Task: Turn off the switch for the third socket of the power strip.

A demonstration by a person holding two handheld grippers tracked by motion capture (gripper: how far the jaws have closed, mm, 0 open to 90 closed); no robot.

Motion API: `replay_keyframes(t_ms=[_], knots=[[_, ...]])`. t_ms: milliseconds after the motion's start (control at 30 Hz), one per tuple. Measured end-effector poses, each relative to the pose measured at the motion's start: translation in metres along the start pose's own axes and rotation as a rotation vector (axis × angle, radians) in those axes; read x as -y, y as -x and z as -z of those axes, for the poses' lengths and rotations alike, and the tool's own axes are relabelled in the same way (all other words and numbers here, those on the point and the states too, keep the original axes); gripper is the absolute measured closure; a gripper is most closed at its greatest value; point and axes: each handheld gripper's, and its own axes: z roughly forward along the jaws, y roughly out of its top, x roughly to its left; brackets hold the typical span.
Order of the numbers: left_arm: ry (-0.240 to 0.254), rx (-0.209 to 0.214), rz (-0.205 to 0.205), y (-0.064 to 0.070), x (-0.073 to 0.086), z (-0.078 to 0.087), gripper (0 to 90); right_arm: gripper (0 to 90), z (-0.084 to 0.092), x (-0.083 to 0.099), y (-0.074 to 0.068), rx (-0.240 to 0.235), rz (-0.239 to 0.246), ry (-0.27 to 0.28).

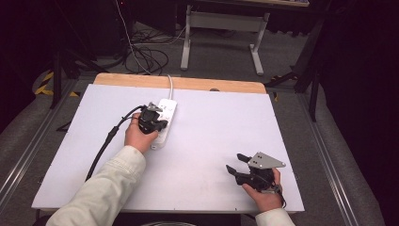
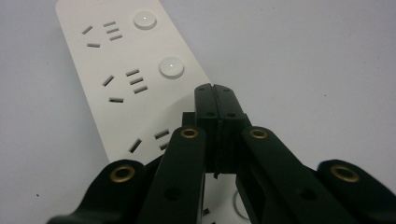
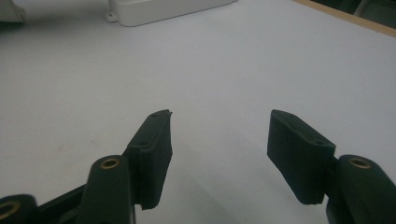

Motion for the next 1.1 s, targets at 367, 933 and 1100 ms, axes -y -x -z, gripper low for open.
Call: replay_keyframes(t_ms=[367, 933, 1100], knots=[[-0.003, -0.013, -0.002, 0.0021, 0.0, -0.0002, 90.0, 40.8, -0.0003, 0.0, -0.0003, 0.0, 0.004, -0.005], [0.0, 0.002, 0.019, -0.0002, 0.0008, -0.0002, 90.0, 40.8, -0.0001, 0.0001, -0.0003, -0.002, 0.004, -0.005], [0.001, -0.004, 0.015, 0.0, 0.0008, -0.0003, 90.0, 40.9, -0.0001, 0.0002, -0.0001, -0.002, 0.002, -0.005]])
